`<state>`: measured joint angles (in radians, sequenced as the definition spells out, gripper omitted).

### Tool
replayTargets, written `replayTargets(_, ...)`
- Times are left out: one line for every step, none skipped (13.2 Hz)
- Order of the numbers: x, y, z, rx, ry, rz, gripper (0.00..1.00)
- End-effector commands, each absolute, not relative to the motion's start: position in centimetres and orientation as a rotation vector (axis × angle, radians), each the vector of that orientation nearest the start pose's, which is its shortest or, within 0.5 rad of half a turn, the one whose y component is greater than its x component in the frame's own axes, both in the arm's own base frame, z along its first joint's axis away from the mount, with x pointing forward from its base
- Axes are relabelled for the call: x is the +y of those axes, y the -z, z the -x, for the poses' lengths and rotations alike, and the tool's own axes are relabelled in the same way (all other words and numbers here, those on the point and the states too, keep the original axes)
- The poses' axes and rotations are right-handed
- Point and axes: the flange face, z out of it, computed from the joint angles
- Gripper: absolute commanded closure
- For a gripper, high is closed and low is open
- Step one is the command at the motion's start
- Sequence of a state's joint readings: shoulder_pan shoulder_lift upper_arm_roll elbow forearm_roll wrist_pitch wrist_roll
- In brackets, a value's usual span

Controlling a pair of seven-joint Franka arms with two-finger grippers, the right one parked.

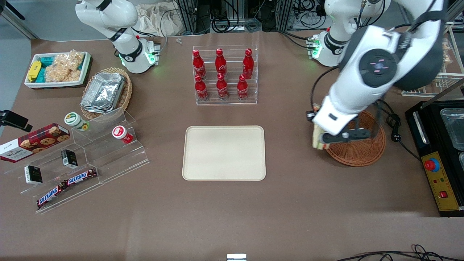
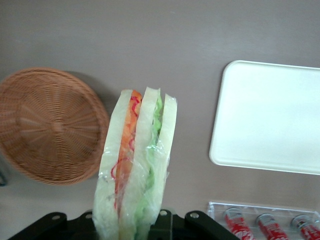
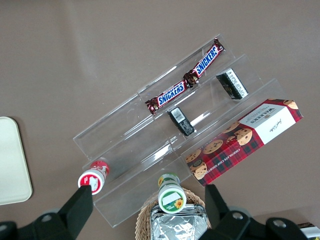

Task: Place sandwich from basket to tray
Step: 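Carry the held sandwich with the left gripper over the cream tray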

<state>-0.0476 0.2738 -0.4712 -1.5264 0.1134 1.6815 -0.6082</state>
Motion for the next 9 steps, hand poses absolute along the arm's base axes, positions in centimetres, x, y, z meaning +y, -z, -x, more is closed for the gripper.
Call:
replayTargets(-34.1, -46.7, -56.6, -0.138, -0.08, 3.108, 1.0)
replayTargets(-36.5, -44.5, -56.3, -0.153, -0.073, 3.103, 1.0)
replayTargets(-38.2, -42.3, -56.4, -0.176, -0.056, 3.104, 1.0)
replayTargets(-39.9, -39.7, -56.5, -0.19, -0.045, 3.107, 1.0)
replayTargets(-41.1, -38.0, -56.5, -0.202, -0.029, 3.112, 1.0)
replayTargets(-41.8, -36.3, -56.5, -0.197, -0.028, 3.121, 1.0)
replayTargets(-42.4, -34.8, -56.7, -0.191, -0.03, 3.142, 1.0)
replayTargets(-42.8, -33.6, -57.3, -0.199, -0.019, 3.171, 1.0)
replayTargets(-43.2, -32.1, -57.4, -0.197, -0.019, 3.19, 1.0)
